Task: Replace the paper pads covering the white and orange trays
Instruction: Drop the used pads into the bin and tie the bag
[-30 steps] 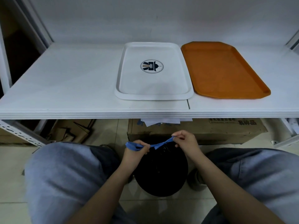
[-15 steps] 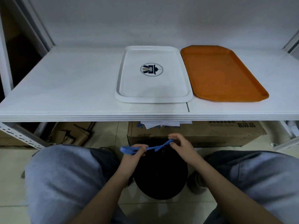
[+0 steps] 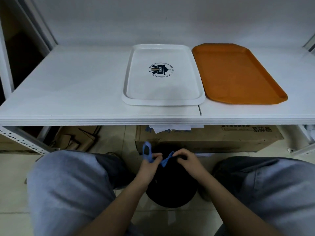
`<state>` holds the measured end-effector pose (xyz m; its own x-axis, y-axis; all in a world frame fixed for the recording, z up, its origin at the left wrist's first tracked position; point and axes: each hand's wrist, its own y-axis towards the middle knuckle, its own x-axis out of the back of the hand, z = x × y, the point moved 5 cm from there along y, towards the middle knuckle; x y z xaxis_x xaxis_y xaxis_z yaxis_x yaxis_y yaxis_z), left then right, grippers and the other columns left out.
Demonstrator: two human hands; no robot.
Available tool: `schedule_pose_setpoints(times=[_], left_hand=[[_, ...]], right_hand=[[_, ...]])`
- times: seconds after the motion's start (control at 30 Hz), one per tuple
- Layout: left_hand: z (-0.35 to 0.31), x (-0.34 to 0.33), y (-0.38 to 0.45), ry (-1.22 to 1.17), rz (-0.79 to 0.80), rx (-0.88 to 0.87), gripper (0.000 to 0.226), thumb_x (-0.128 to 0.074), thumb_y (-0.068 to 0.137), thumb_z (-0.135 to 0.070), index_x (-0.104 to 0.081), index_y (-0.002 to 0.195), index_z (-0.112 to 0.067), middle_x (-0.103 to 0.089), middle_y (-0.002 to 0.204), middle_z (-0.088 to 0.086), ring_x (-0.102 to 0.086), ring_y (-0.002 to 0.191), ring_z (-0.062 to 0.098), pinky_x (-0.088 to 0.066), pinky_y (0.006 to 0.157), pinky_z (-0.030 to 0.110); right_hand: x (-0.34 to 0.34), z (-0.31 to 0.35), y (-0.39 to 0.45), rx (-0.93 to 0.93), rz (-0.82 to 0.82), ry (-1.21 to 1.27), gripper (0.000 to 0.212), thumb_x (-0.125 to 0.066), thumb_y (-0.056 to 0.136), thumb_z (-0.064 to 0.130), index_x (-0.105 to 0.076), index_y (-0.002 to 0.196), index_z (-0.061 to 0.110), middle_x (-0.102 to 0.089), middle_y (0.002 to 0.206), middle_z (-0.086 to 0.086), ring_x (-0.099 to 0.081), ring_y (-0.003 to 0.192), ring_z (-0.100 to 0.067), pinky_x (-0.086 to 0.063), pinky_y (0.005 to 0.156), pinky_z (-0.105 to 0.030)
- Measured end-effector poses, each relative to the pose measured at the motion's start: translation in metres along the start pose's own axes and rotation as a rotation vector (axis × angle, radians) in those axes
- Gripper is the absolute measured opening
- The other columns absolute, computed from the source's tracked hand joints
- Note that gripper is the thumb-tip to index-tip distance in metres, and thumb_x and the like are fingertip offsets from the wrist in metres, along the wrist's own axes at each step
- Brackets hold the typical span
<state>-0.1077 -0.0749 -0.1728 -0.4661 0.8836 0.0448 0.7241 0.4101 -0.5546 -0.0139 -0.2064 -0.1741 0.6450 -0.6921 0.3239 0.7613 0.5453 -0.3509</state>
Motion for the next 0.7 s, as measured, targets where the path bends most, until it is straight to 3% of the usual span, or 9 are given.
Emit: schedule_pose_setpoints(times=[0.13,0.23,0.3,0.37,0.43,0.53,0.63,0.7], left_hand=[[0.013,-0.015,0.006,-0.039,0.053,0.302,0.026,-0.052,0.096,-0.035,-0.061,0.11,-0.015,-0.061,0.105,0.003,-0.056,0.092,0.019,-0.043,0.082,0.034],[0.021,-0.018,0.011,-0.069,-0.047,0.395,0.031,-0.049,0.096,-0.042,-0.054,0.097,-0.011,-0.059,0.096,0.009,-0.058,0.084,0.023,-0.046,0.079,0.036],[0.025,-0.014,0.014,-0.104,-0.201,0.325,0.032,-0.05,0.096,-0.037,-0.045,0.111,-0.009,-0.056,0.107,0.013,-0.06,0.094,0.029,-0.048,0.084,0.039],[0.024,-0.012,0.01,-0.009,-0.289,0.182,0.051,-0.052,0.095,-0.033,-0.032,0.134,-0.008,-0.047,0.132,0.016,-0.054,0.114,0.032,-0.047,0.093,0.039],[0.02,-0.013,-0.004,0.09,-0.35,0.06,0.057,-0.049,0.096,-0.033,-0.027,0.144,-0.012,-0.031,0.146,0.011,-0.042,0.127,0.03,-0.041,0.1,0.038],[0.026,-0.024,-0.02,0.077,-0.31,0.029,0.055,-0.04,0.098,-0.042,-0.024,0.149,-0.027,-0.015,0.155,0.0,-0.024,0.14,0.024,-0.027,0.113,0.041],[0.035,-0.04,-0.027,0.024,-0.213,0.035,0.053,-0.036,0.099,-0.043,-0.022,0.149,-0.032,-0.015,0.156,-0.003,-0.02,0.143,0.019,-0.022,0.115,0.037],[0.038,-0.048,-0.021,-0.017,-0.162,0.041,0.052,-0.037,0.101,-0.037,-0.023,0.15,-0.027,-0.022,0.155,-0.003,-0.025,0.141,0.017,-0.024,0.114,0.034]], right_hand=[[0.009,-0.009,-0.004,-0.096,-0.042,0.141,0.028,-0.039,0.095,-0.002,-0.06,0.083,0.012,-0.059,0.091,-0.002,-0.055,0.081,-0.012,-0.044,0.064,-0.014],[0.009,-0.016,-0.006,-0.118,-0.101,0.194,0.035,-0.031,0.097,-0.003,-0.057,0.08,0.012,-0.057,0.09,-0.005,-0.053,0.08,-0.013,-0.042,0.061,-0.009],[0.006,-0.02,-0.006,-0.142,-0.157,0.202,0.029,-0.032,0.098,-0.002,-0.055,0.087,0.012,-0.055,0.09,-0.005,-0.053,0.079,-0.018,-0.044,0.062,-0.013],[0.0,-0.028,-0.003,-0.187,-0.21,0.236,0.02,-0.038,0.098,0.001,-0.051,0.1,0.016,-0.056,0.095,-0.004,-0.057,0.086,-0.026,-0.051,0.071,-0.029],[-0.006,-0.034,-0.003,-0.223,-0.239,0.237,0.02,-0.046,0.097,0.008,-0.047,0.109,0.023,-0.057,0.108,-0.005,-0.061,0.095,-0.027,-0.054,0.082,-0.044],[-0.01,-0.033,-0.004,-0.162,-0.33,0.087,0.024,-0.057,0.092,0.014,-0.048,0.109,0.027,-0.057,0.107,0.001,-0.059,0.096,-0.016,-0.052,0.086,-0.041],[-0.012,-0.032,-0.011,-0.101,-0.477,-0.174,0.015,-0.06,0.09,0.019,-0.061,0.104,0.024,-0.053,0.111,0.003,-0.055,0.1,-0.015,-0.049,0.087,-0.034],[-0.018,-0.034,-0.01,-0.12,-0.402,-0.203,0.017,-0.052,0.095,0.021,-0.066,0.103,0.022,-0.057,0.112,0.0,-0.056,0.104,-0.018,-0.047,0.089,-0.034]])
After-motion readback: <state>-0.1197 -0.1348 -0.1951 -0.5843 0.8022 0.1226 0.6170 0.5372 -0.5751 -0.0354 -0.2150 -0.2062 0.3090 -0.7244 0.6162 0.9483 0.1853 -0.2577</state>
